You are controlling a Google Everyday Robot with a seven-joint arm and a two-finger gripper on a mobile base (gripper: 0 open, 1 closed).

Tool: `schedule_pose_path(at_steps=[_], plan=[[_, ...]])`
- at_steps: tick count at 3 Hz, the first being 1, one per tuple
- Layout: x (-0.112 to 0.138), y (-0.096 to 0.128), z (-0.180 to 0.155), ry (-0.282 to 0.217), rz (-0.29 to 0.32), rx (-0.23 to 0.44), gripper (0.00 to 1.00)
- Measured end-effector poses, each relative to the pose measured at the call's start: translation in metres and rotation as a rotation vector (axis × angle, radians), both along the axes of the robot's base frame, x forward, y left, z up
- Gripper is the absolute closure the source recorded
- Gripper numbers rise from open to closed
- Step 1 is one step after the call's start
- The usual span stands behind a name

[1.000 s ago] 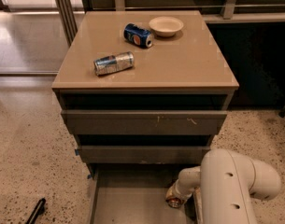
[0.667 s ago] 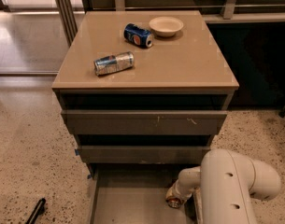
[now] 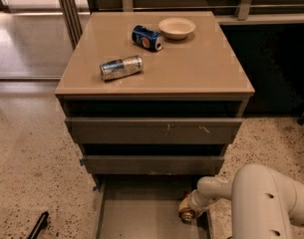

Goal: Pick coke can from bottom drawer and place on counter

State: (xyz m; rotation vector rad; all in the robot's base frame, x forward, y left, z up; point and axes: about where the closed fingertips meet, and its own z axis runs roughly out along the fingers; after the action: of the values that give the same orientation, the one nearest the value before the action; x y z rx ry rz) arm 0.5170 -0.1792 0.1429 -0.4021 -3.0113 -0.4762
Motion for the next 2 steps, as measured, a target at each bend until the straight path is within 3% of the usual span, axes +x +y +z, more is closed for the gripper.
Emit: schedule_pose_path(at_steps=[1,2], plan=[[-0.015,-0.013,0.042,0.02,0.028,0.122,1.0],[-0.035,-0.025,0.081,0.044,0.135,0.209,1.0]])
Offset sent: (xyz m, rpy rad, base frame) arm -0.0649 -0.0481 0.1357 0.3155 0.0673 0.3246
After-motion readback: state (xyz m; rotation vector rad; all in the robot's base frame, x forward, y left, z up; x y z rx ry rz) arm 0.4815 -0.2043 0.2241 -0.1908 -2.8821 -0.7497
